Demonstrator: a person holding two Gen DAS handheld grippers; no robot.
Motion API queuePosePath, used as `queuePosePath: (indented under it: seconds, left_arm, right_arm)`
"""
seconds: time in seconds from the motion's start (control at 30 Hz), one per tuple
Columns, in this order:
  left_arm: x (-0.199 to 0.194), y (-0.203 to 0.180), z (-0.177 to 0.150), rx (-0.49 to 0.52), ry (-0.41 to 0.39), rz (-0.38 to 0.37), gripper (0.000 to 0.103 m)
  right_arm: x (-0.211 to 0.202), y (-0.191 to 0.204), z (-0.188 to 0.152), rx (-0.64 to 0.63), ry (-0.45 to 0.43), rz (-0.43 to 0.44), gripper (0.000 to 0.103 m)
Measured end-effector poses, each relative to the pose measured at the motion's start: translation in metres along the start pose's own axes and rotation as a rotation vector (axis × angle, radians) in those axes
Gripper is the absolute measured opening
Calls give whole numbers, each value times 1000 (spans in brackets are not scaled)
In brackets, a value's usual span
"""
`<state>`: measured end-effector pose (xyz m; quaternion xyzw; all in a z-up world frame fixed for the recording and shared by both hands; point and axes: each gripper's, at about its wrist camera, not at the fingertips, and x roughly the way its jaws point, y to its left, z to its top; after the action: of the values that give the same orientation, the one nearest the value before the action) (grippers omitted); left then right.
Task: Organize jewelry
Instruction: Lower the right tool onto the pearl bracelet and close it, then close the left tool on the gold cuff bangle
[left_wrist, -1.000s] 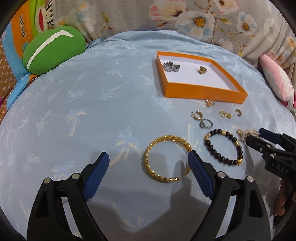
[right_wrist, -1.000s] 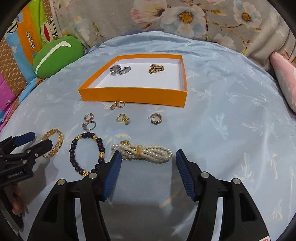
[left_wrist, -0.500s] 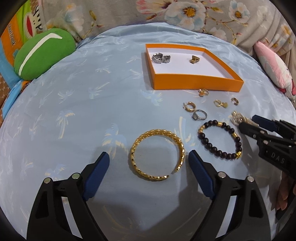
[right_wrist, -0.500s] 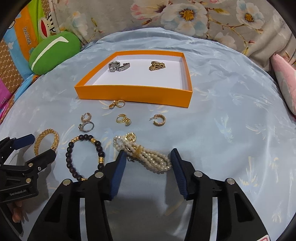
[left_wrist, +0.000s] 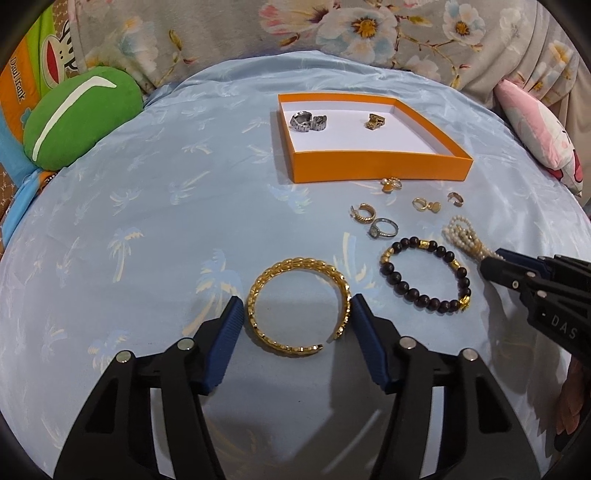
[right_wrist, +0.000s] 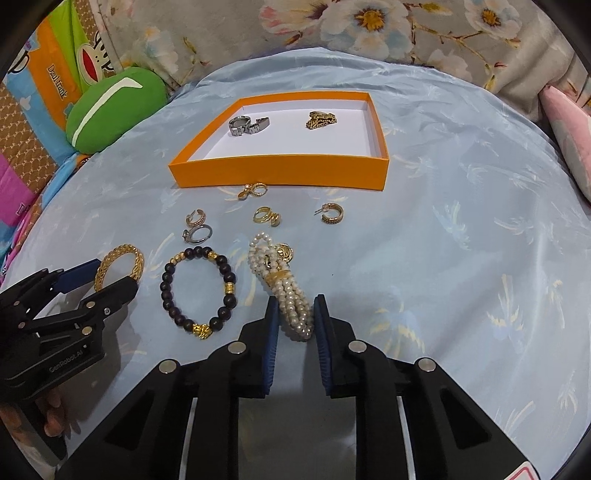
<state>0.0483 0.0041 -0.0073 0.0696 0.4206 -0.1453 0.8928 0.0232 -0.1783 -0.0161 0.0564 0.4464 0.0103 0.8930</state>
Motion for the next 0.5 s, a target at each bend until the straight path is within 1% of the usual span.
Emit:
queuePosePath:
  seconds: [0.07, 0.17, 0.2, 0.23, 0.3, 0.33, 0.47, 0.5]
  left_arm:
    - [0, 1, 1, -8, -1, -10, 58]
    - [1, 0, 1, -7, 2, -16, 63]
    - [1, -1, 1, -2, 5, -16, 68]
    - [2, -1, 1, 1, 11, -15, 76]
    - [5, 0, 3, -6, 22, -14, 81]
    - [5, 1, 3, -14, 21, -17, 82]
    - [7, 0, 5, -35, 22, -8, 82]
    - [7, -1, 5, -41, 19, -4, 79]
  right_arm:
    - [2, 0, 2, 4, -6, -5, 21]
    - [7, 1, 8, 10, -7, 2, 25]
    - [8, 2, 9, 8, -7, 2, 25]
    - [9, 3, 10, 5, -9, -1, 25]
    - [10, 4, 11, 4, -11, -10, 23]
    - [9, 4, 10, 10, -14, -12, 20]
    - [7, 0, 8, 39, -19, -9, 17]
    - [6, -1, 8, 45, -21, -8, 16]
